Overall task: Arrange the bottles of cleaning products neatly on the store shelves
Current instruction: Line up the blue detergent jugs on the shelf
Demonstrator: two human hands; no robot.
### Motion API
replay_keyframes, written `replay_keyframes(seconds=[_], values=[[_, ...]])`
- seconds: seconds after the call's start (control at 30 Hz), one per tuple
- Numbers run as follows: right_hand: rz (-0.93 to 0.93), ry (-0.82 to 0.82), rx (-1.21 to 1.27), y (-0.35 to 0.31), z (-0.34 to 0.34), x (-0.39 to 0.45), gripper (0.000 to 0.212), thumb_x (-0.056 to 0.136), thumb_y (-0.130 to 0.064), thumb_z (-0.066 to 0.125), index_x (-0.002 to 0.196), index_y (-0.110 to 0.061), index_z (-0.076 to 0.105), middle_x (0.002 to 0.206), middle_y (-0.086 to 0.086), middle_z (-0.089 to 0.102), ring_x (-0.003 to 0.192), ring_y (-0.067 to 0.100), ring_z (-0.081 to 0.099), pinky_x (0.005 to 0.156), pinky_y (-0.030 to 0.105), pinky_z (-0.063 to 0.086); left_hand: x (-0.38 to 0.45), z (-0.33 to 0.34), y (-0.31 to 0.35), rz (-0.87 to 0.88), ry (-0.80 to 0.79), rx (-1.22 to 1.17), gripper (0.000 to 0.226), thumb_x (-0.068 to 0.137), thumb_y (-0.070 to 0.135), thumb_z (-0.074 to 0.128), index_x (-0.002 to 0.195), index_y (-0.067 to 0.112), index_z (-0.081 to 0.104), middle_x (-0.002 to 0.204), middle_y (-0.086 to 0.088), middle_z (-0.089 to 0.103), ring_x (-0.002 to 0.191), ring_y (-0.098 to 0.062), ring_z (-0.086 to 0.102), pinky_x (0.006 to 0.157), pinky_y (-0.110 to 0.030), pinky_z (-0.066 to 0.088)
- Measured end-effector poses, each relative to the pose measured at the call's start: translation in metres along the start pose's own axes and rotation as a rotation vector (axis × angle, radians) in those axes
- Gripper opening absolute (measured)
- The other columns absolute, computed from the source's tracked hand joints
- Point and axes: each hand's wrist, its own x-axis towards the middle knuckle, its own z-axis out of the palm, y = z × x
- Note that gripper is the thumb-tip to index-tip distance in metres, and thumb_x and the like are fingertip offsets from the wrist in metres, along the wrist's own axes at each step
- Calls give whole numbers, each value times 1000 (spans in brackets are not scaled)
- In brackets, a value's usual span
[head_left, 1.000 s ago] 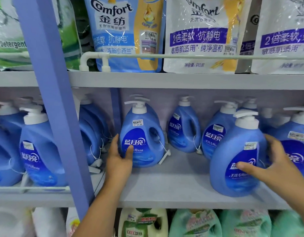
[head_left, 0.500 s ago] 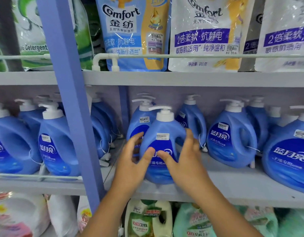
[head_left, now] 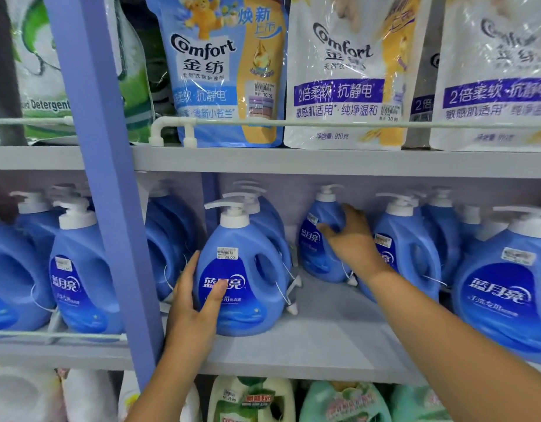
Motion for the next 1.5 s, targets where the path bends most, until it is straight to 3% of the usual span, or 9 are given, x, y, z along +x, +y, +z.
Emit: replay_keyframes(seconds=[0.17,0.3,0.47,0.63,0.87,1.03,1.17,1.33,1.5], values=[[93,-47,27,-6,8,29,44,86,-33,77,118,-9,58,118,11,66,105,31,64,78,31,45,0,1,2,-24,-20,-3,66,84,45,65,145,48,39,128,24,59,105,13,61,74,-15,58],[84,-83,-117,-9,7,27,45,91,-34,71,123,-7,53,121,16,64,108,36,63,79,35,49,0,0,3,-35,-19,22,59,93,37,64,145,48,38,126,25,61,105,13,61,73,-12,56],[57,-113,-209,-14,-11,6,37,91,-36,70,112,-12,51,114,13,63,92,31,59,73,31,41,-3,1,5,-28,-53,27,59,93,35,65,145,47,39,124,26,62,109,9,62,77,-14,56],[-3,-168,-237,-9,-30,-9,43,93,-36,68,126,-16,50,123,10,64,109,34,61,77,31,42,-2,2,2,-20,-98,86,63,90,43,60,144,53,30,133,25,54,111,14,57,78,-7,52],[-16,-264,-169,-7,-17,18,53,96,-21,64,143,-14,42,139,13,53,126,34,53,99,40,47,-3,6,1,-25,-81,116,58,94,39,56,141,55,26,131,25,50,105,19,55,73,-3,50],[0,-288,-293,-9,-2,34,62,101,-21,55,155,-16,25,145,18,43,131,40,47,106,47,45,-1,7,3,-16,-71,119,55,98,23,59,129,60,33,111,47,55,101,23,55,71,1,46],[-2,-264,-377,-4,4,48,65,102,-22,54,157,-17,21,146,16,36,133,40,43,106,46,44,-1,7,7,-18,-56,135,54,92,35,58,128,64,31,107,56,50,103,26,53,74,-3,47],[61,-330,-382,8,12,47,119,78,-44,82,159,-30,-4,151,10,23,144,34,24,112,50,38,-1,6,5,-19,-30,172,60,97,24,61,144,50,33,109,54,52,100,28,53,78,-13,44],[37,-241,-347,17,31,49,117,80,-38,83,160,-28,-3,152,9,21,143,33,26,111,51,39,1,6,0,-51,-18,168,64,95,25,63,149,44,34,129,33,53,98,26,54,78,-14,45]])
